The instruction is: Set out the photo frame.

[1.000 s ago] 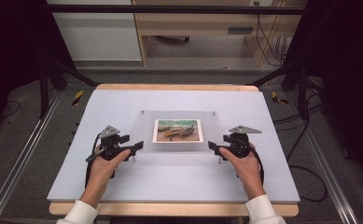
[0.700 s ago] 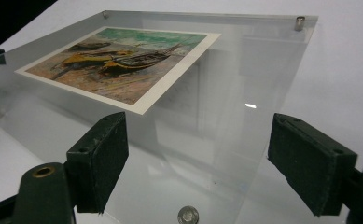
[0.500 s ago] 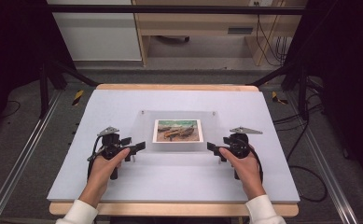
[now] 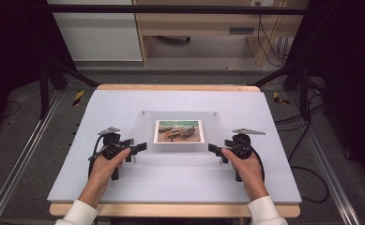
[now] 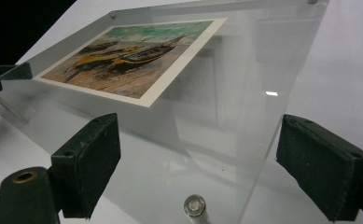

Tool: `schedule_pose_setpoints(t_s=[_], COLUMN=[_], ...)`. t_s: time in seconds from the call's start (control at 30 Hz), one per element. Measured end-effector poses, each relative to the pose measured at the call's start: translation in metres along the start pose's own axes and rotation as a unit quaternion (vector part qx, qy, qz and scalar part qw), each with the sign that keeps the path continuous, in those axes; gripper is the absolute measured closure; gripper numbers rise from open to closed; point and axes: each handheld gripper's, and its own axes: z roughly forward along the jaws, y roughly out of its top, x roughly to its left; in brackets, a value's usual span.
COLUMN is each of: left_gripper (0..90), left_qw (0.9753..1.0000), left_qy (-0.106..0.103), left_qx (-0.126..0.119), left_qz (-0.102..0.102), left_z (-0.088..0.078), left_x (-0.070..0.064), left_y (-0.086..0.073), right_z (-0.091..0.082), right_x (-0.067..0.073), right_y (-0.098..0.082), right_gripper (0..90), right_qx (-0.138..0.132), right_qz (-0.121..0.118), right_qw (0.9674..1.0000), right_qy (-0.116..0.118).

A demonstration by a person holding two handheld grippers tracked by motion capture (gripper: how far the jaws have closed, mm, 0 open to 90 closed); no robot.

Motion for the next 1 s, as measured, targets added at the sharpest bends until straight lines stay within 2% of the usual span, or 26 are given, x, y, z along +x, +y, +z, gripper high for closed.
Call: schedule_pose_setpoints(t_s=[0.13,0.27,0.4,0.47,0.67,1.0], left_gripper=[17.7,17.8,18.7,21.2,23.9,28.5], left_qw=[1.0000,1.0000,1.0000,1.0000,1.0000,0.9995], left_qy=[0.000,-0.002,0.002,0.006,0.008,0.020], left_qx=[0.000,-0.003,0.000,-0.001,0.000,0.002], left_qz=[0.002,0.001,0.001,-0.005,-0.004,0.025], left_z=[0.000,0.000,0.000,-0.001,-0.003,-0.012], left_x=[0.000,0.001,0.000,0.000,-0.002,-0.010], left_y=[0.000,0.000,0.000,0.001,0.000,0.000], right_z=[0.000,0.003,0.004,0.003,0.000,-0.010], right_x=[-0.002,-0.003,-0.002,-0.002,-0.003,0.003], right_y=[-0.001,-0.002,-0.002,-0.002,-0.004,-0.007], right_gripper=[14.1,14.7,15.6,15.8,18.0,22.1], right_qx=[-0.001,0.003,0.002,0.002,-0.004,-0.008], right_qz=[0.005,0.029,0.025,0.026,0.020,-0.012], right_qw=[1.0000,0.9992,0.9995,0.9995,0.9995,0.9998], right_qy=[0.004,0.028,0.018,0.019,0.024,0.015])
